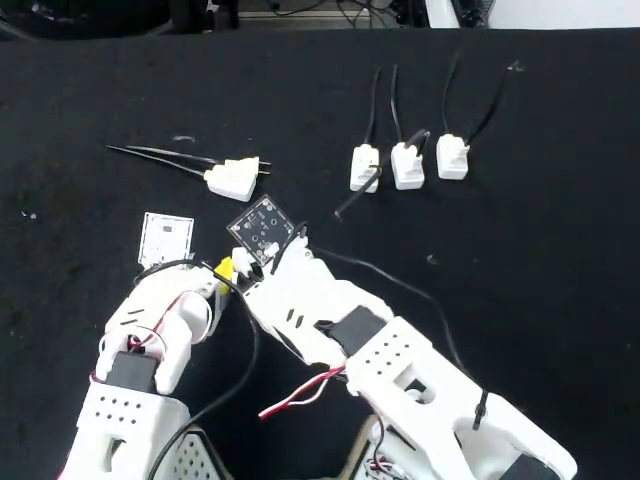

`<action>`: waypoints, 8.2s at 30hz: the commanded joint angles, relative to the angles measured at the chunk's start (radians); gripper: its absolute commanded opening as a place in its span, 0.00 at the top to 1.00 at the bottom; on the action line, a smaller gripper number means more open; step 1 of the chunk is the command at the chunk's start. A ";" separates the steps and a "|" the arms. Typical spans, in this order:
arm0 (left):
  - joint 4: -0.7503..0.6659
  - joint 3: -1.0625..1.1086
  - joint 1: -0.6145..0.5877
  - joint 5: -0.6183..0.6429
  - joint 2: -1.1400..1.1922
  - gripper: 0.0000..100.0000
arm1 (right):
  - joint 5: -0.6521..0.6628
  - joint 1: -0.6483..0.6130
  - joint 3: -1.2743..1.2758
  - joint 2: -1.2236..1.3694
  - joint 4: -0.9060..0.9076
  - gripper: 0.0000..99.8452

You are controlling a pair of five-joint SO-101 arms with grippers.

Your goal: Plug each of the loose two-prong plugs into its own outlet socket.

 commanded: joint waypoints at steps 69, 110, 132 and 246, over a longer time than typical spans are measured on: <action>-0.068 -0.027 -0.318 0.210 -0.002 0.81 | 0.463 0.324 -0.260 -0.047 0.655 0.87; -0.064 -0.027 -0.315 0.210 -0.002 0.81 | 0.331 0.242 -0.590 0.654 0.399 0.78; -0.063 -0.025 -0.317 0.210 -0.002 0.81 | 0.356 0.269 -0.641 0.814 0.384 0.99; -0.061 -0.022 -0.320 0.209 -0.002 0.81 | 0.155 0.055 0.058 -0.102 0.210 0.93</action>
